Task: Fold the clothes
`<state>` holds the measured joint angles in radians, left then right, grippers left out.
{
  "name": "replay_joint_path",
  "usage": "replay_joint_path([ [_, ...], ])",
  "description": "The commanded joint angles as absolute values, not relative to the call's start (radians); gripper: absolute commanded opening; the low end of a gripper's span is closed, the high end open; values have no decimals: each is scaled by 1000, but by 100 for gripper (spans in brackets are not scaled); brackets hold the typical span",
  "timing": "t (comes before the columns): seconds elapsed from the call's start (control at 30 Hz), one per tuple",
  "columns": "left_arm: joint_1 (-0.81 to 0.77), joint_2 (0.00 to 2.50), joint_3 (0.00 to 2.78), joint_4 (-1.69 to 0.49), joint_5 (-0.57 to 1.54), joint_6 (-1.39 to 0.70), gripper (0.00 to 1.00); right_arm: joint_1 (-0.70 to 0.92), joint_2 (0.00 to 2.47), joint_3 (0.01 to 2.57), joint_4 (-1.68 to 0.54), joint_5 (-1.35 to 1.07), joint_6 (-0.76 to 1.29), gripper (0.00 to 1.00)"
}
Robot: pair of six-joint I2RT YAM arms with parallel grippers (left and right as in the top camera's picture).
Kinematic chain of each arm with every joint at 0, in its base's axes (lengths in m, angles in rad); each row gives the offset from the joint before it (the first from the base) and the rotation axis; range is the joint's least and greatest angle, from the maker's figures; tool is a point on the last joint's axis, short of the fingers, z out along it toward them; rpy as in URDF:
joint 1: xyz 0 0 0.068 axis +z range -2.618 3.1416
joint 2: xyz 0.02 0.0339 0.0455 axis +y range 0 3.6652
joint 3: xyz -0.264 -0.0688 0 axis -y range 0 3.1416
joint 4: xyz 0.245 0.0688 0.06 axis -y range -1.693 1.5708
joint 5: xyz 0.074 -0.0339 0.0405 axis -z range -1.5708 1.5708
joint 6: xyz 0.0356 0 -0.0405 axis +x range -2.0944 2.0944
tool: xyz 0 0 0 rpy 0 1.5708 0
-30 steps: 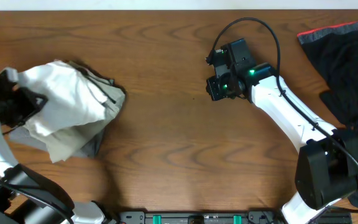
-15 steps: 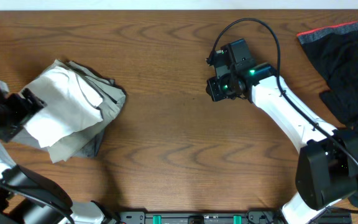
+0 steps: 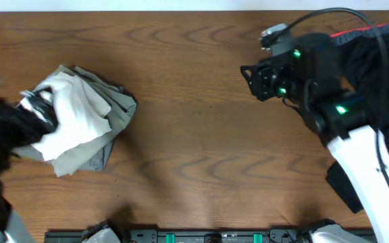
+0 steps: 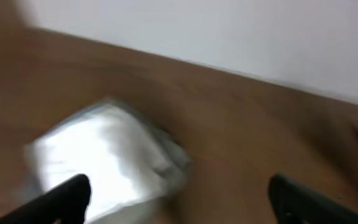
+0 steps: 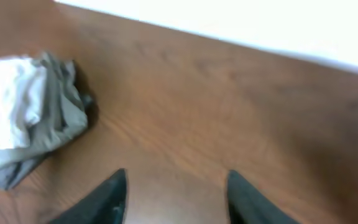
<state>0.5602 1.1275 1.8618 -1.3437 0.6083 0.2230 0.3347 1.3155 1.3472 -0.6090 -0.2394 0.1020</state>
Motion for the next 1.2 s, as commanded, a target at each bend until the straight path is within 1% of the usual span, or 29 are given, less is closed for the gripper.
replay_joint_path([
  [0.0, 420, 1110, 1849, -1423, 683, 368, 89, 332, 1208, 1355, -610, -244, 100, 83],
  [0.03, 372, 1091, 1849, -1449, 681, 368, 89, 332, 1177, 1355, -610, -244, 100, 99],
  [0.07, 330, 1073, 1848, -1469, 680, 366, 89, 333, 1148, 1355, -611, -244, 100, 99],
  [0.1, 290, 1054, 1848, -1489, 671, 365, 98, 334, 1104, 1355, -612, -244, 100, 99],
  [0.23, 228, 1013, 1848, -1533, 606, 366, 98, 334, 999, 1355, -625, -244, 100, 99],
  [0.5, 226, 998, 1848, -1533, 583, 366, 98, 334, 849, 1355, -713, -244, 100, 99],
  [0.77, 226, 999, 1848, -1533, 583, 366, 98, 334, 825, 1355, -836, -244, 100, 99],
  [0.97, 226, 999, 1848, -1533, 583, 366, 98, 334, 826, 1349, -982, -235, 99, 99],
  [1.07, 226, 999, 1848, -1533, 583, 365, 98, 333, 820, 1338, -966, -196, 44, 99],
  [1.17, 226, 999, 1848, -1533, 583, 366, 98, 333, 799, 1296, -860, -179, -69, 99],
])
